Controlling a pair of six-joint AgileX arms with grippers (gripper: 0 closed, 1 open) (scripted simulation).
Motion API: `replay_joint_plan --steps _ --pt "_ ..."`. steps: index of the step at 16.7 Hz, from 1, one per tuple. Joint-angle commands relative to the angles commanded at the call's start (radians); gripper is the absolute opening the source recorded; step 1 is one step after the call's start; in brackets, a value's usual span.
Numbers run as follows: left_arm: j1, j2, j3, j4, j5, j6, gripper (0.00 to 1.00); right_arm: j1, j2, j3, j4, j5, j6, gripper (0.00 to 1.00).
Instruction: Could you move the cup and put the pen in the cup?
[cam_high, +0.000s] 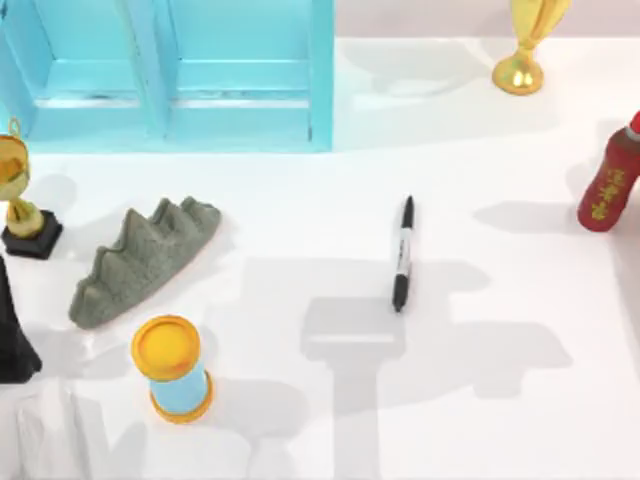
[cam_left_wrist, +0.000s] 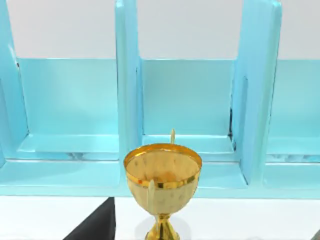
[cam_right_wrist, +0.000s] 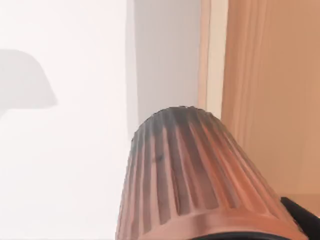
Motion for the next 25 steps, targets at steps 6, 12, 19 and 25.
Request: replay_joint_plan --steps 6,12,19,25 --pt "0.000 0.000 0.000 0.000 0.000 0.000 1.00 0.205 0.080 -0.026 0.080 0.019 0.199 0.00" --pt "0.000 0.000 0.000 0.000 0.000 0.000 1.00 0.506 0.178 -0.081 0.212 0.045 0.504 0.00" --pt "0.000 0.000 0.000 0.000 0.000 0.000 1.00 0.556 0.194 -0.096 0.243 0.046 0.558 0.00" --pt "0.000 0.000 0.000 0.000 0.000 0.000 1.00 0.567 0.226 -0.218 0.399 0.050 0.566 0.00"
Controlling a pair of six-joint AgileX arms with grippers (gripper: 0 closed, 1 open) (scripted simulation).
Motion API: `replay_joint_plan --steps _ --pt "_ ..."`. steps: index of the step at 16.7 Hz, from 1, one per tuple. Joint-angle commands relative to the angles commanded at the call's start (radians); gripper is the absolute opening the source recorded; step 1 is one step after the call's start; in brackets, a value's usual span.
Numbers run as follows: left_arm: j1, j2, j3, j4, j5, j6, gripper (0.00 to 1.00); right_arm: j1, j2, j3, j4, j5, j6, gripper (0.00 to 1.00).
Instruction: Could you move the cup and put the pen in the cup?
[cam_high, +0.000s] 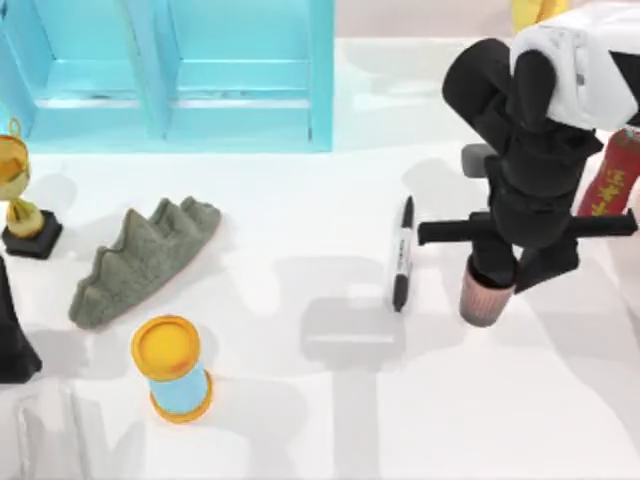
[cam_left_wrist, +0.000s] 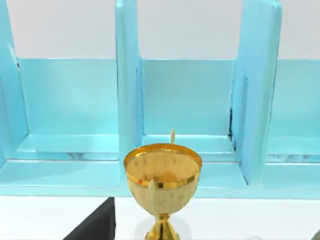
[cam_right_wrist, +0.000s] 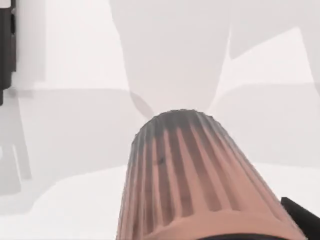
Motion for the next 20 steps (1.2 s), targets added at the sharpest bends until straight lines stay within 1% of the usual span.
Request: replay_joint_plan --steps 4,17,18,20 --pt "0.000 0.000 0.000 0.000 0.000 0.000 1.00 0.001 0.003 -0.008 0.009 0.000 0.001 0.00" --pt "0.000 0.000 0.000 0.000 0.000 0.000 1.00 0.001 0.003 -0.008 0.009 0.000 0.001 0.98" --pt "0.000 0.000 0.000 0.000 0.000 0.000 1.00 0.001 0.003 -0.008 0.009 0.000 0.001 1.00" --pt "0.000 0.000 0.000 0.000 0.000 0.000 1.00 0.001 0.003 -0.008 0.009 0.000 0.001 1.00"
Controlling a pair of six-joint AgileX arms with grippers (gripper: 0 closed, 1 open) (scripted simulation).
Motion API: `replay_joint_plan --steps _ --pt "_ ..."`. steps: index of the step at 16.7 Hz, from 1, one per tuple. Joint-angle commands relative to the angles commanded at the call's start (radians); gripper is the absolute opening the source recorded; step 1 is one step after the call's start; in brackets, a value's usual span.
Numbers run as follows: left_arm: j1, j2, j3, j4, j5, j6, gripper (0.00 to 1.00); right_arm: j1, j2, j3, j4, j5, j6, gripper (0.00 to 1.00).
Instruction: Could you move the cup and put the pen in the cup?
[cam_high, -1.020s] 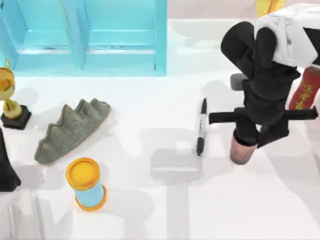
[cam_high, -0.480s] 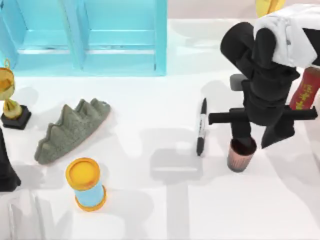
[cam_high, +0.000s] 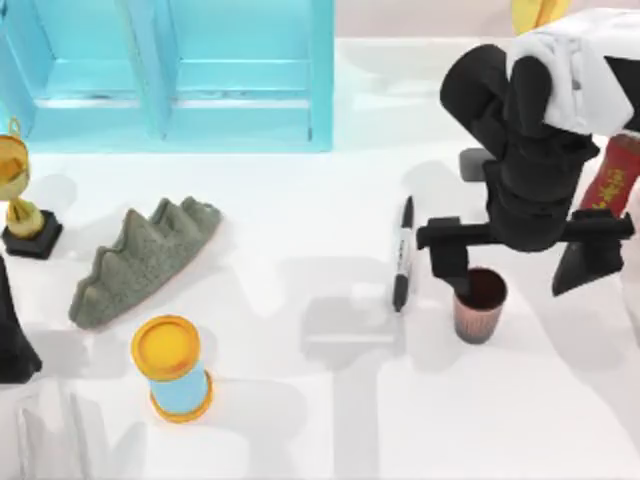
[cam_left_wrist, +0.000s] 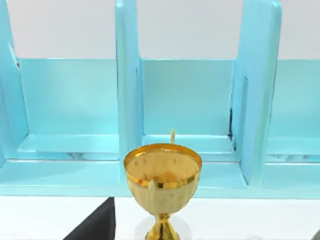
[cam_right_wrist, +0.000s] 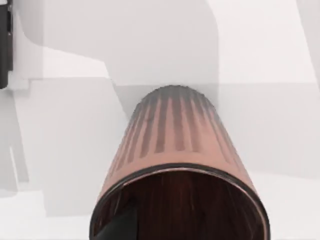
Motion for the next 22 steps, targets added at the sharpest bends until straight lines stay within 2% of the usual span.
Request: replay_joint_plan --steps 9,18,22 --pt "0.000 0.000 0.000 0.000 0.000 0.000 1.00 -0.001 0.009 0.039 -0.038 0.000 0.001 1.00" --pt "0.000 0.000 0.000 0.000 0.000 0.000 1.00 -0.004 0.027 0.552 -0.533 0.002 -0.003 1.00" --pt "0.000 0.000 0.000 0.000 0.000 0.000 1.00 -0.008 0.020 0.631 -0.611 0.001 -0.006 1.00"
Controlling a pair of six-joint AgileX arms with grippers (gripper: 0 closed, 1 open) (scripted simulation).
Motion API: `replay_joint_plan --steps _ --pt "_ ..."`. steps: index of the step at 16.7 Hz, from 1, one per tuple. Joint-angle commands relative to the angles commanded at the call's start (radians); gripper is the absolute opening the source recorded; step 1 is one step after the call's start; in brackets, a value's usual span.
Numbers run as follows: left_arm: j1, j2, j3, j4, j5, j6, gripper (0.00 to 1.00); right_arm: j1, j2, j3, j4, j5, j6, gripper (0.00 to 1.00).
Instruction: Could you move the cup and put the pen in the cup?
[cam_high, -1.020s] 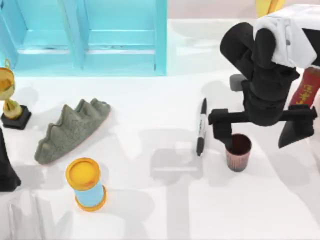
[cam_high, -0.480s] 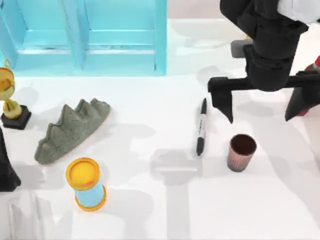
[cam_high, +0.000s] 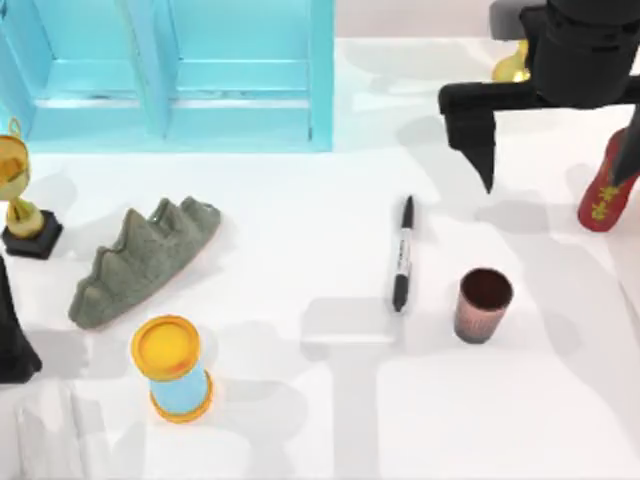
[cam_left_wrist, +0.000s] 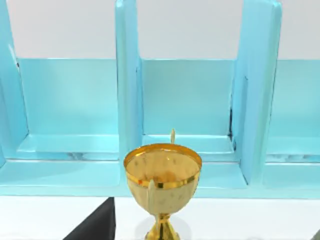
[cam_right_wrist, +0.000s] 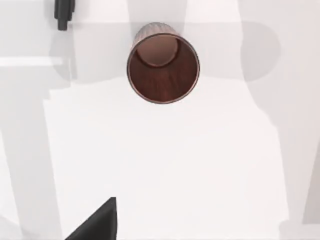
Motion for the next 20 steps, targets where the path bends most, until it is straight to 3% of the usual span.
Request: replay_joint_plan --steps 7,16,20 --pt "0.000 0.000 0.000 0.000 0.000 0.000 1.00 0.018 0.072 0.069 -0.014 0.009 0.034 1.00" --pt "0.000 0.000 0.000 0.000 0.000 0.000 1.00 0.106 0.654 0.667 -0.085 0.074 0.241 1.00" --pt "0.000 0.000 0.000 0.000 0.000 0.000 1.00 0.128 0.778 0.792 -0.096 0.090 0.296 1.00"
